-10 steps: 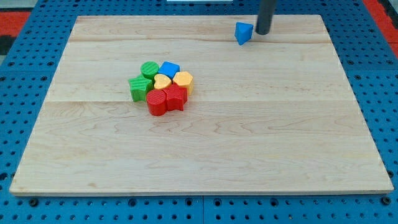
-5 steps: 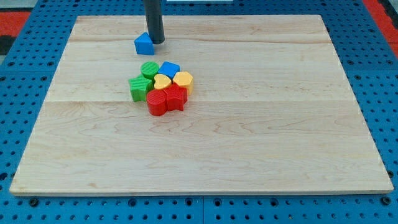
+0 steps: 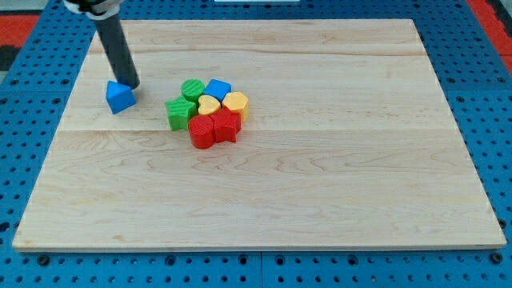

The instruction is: Push the blue triangle closer to the green star

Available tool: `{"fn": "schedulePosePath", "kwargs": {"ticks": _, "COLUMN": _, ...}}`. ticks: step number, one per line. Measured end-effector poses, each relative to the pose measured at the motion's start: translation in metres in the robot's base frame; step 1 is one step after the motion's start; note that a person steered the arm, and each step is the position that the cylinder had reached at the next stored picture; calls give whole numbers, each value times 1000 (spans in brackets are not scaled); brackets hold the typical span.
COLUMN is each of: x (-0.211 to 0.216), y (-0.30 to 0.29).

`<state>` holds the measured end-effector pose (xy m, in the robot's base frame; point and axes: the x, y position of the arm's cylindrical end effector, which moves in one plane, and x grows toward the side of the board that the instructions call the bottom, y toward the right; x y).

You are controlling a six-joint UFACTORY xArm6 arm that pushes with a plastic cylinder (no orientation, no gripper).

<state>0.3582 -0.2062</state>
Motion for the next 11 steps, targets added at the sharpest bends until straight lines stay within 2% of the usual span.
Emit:
{"fn": "schedulePosePath", "kwargs": {"ticks": 2, "x": 59, "y": 11}}
{"fn": "schedulePosePath", "kwargs": {"ticks": 5, "x": 60, "y": 16}}
{"fn": "schedulePosePath", "kwargs": {"ticks": 8, "x": 32, "y": -59}}
{"fn": "schedulePosePath", "kwargs": {"ticks": 9, "x": 51, "y": -37}}
{"fn": "schedulePosePath", "kwargs": {"ticks": 10, "x": 72, "y": 9}}
{"fn": "schedulePosePath", "kwargs": {"ticks": 11, "x": 84, "y": -15}}
